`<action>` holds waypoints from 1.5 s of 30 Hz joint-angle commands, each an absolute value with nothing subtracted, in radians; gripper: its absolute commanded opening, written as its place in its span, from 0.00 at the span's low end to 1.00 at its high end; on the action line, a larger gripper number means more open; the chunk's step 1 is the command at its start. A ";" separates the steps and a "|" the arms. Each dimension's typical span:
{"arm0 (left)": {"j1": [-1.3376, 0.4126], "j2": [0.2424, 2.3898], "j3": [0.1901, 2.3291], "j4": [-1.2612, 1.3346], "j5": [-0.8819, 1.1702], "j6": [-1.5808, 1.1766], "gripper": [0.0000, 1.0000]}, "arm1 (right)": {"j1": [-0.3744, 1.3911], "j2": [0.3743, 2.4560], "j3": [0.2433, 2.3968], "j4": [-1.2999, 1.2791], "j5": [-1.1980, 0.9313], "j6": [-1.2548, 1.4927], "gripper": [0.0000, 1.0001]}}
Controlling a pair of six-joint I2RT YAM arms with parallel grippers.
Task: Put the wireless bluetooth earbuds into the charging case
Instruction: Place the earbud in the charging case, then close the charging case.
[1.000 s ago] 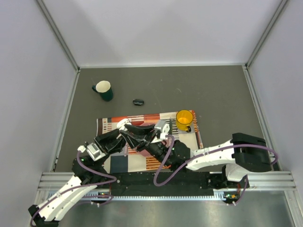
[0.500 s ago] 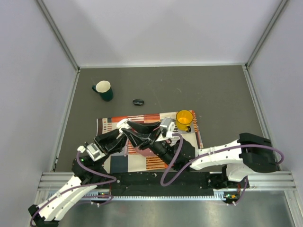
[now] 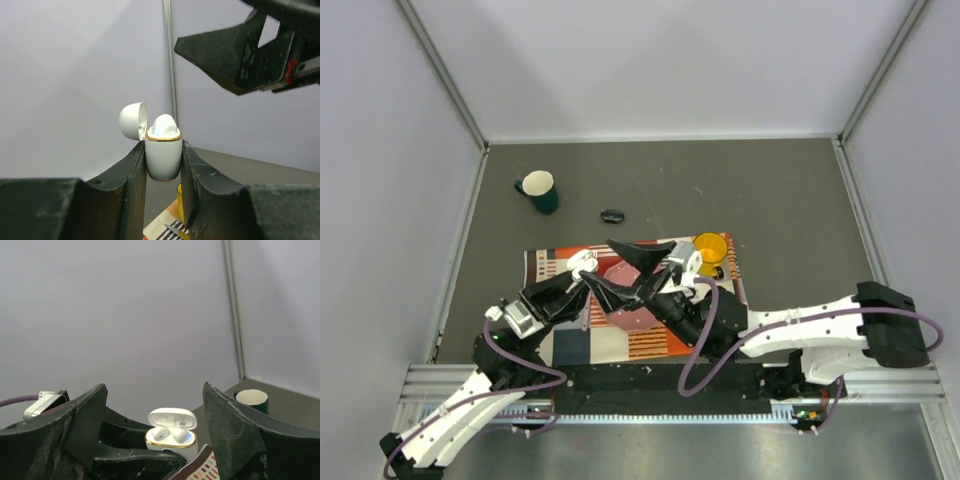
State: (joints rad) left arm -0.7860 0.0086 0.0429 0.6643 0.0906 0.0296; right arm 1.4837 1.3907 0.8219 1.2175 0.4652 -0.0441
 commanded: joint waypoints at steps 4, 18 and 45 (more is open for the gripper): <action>-0.785 -0.104 0.113 0.562 0.075 0.067 0.00 | 1.494 1.249 1.057 0.527 0.543 -0.046 0.97; -0.785 -0.147 0.152 0.443 0.208 0.066 0.00 | 1.223 1.172 1.382 -0.301 0.152 0.334 0.99; -0.785 0.000 0.184 0.535 0.483 0.046 0.00 | 1.220 1.328 1.362 -0.299 0.201 0.433 0.99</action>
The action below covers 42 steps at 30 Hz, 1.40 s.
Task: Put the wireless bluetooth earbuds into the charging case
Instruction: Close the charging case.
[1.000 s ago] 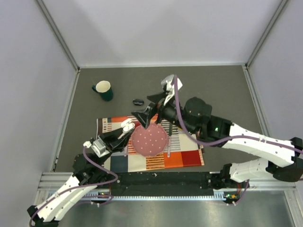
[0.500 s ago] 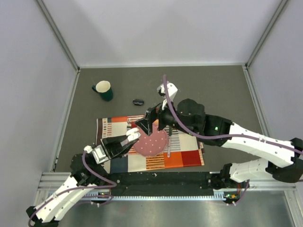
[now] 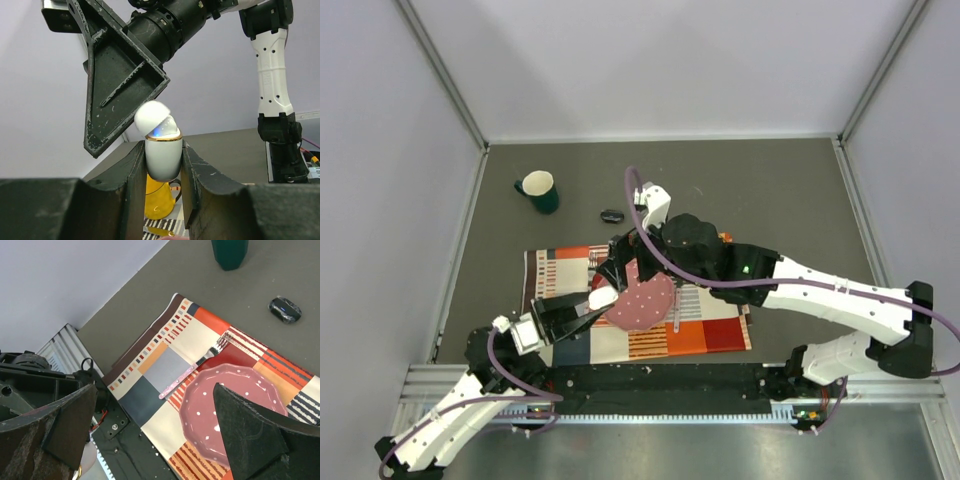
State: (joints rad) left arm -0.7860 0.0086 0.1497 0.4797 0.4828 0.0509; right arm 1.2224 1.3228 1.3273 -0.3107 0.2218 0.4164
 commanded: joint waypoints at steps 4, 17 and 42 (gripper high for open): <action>-0.785 0.000 0.179 0.535 0.459 0.048 0.00 | 1.220 1.336 1.353 -0.296 0.183 0.445 0.99; -0.785 0.029 0.238 0.425 0.226 0.006 0.00 | 1.218 1.246 1.255 -0.298 0.509 0.540 0.99; -0.781 0.600 0.511 0.445 0.206 -0.202 0.00 | 0.911 0.885 0.911 -0.333 0.284 0.750 0.99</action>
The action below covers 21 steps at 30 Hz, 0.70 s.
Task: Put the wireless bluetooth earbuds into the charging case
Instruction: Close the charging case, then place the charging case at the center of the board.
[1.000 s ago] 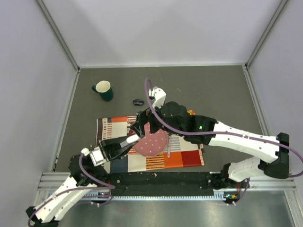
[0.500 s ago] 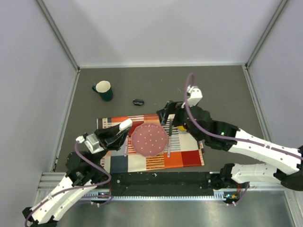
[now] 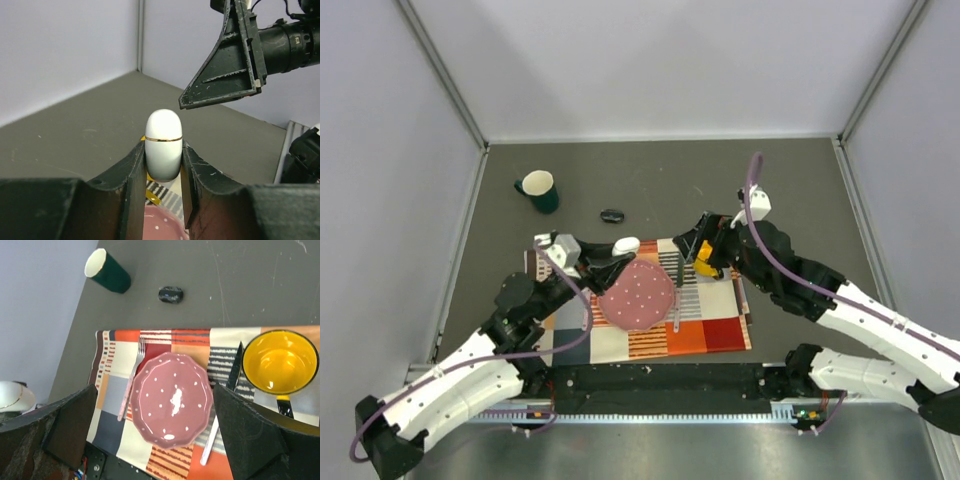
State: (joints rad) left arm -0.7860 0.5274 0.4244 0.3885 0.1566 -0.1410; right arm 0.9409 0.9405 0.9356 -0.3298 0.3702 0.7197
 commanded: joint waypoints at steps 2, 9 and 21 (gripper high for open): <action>-0.779 0.636 0.515 0.463 0.204 -0.227 0.00 | 0.908 0.836 0.885 -0.336 0.314 0.746 0.99; -0.729 0.788 0.571 0.469 0.164 -0.322 0.00 | 0.879 0.710 0.848 -0.354 0.394 0.698 0.99; -0.506 1.449 0.999 0.482 0.344 -0.541 0.00 | 0.879 0.604 0.874 -0.436 0.517 0.629 0.99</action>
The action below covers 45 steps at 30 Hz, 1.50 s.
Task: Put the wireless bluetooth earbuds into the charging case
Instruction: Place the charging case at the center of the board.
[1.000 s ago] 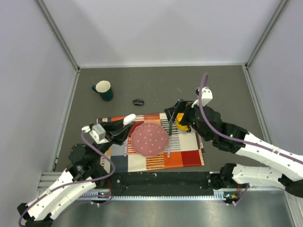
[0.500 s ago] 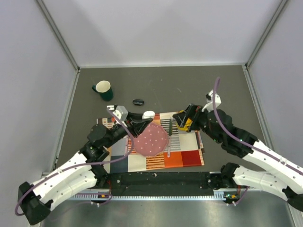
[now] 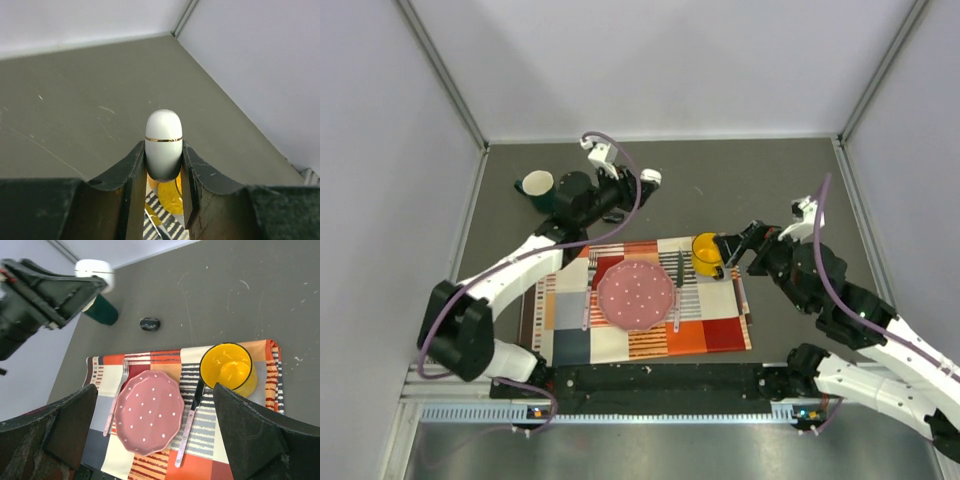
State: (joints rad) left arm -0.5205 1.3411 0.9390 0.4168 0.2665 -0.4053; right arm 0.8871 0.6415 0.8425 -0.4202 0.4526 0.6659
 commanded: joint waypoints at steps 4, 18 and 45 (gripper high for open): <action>-0.482 1.589 1.025 0.557 0.386 -0.642 0.00 | 0.879 0.580 0.870 -0.445 0.537 0.603 0.99; -0.489 1.877 1.180 0.434 0.315 -0.686 0.00 | 0.876 0.635 0.911 -0.448 0.548 0.523 0.99; -0.471 2.074 1.230 0.365 0.287 -0.891 0.04 | 0.877 0.606 0.905 -0.448 0.554 0.512 0.99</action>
